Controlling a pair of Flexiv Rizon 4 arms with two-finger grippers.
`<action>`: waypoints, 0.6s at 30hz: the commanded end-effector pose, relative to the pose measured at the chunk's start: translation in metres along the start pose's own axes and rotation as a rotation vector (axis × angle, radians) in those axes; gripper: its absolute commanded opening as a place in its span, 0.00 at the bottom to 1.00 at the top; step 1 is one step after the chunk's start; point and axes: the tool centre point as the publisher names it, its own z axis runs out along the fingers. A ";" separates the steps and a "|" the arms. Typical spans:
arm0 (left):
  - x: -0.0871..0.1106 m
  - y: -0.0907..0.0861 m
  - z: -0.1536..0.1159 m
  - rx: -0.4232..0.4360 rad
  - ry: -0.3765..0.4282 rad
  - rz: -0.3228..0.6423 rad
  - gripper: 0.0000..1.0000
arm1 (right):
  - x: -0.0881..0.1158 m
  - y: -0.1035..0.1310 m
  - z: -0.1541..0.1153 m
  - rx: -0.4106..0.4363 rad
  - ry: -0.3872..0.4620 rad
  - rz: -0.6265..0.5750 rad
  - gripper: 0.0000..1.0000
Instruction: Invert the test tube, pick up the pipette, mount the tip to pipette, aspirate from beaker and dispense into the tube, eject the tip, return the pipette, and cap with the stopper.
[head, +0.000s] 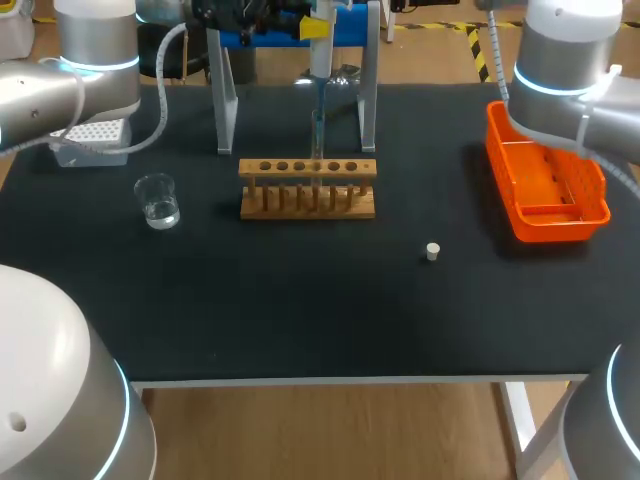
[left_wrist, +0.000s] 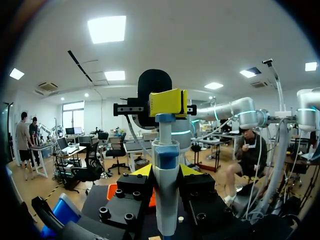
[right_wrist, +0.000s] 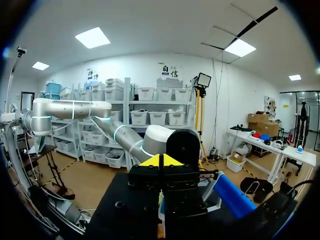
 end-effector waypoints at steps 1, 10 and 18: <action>-0.002 0.000 -0.001 0.002 0.007 0.001 0.00 | -0.001 -0.003 0.000 0.005 0.000 0.004 0.00; -0.002 0.000 -0.001 0.002 0.007 0.001 0.00 | -0.001 -0.007 0.000 0.004 0.000 0.012 0.00; -0.002 0.000 -0.001 0.002 0.007 0.001 0.00 | 0.000 -0.012 -0.001 0.000 0.001 0.025 0.00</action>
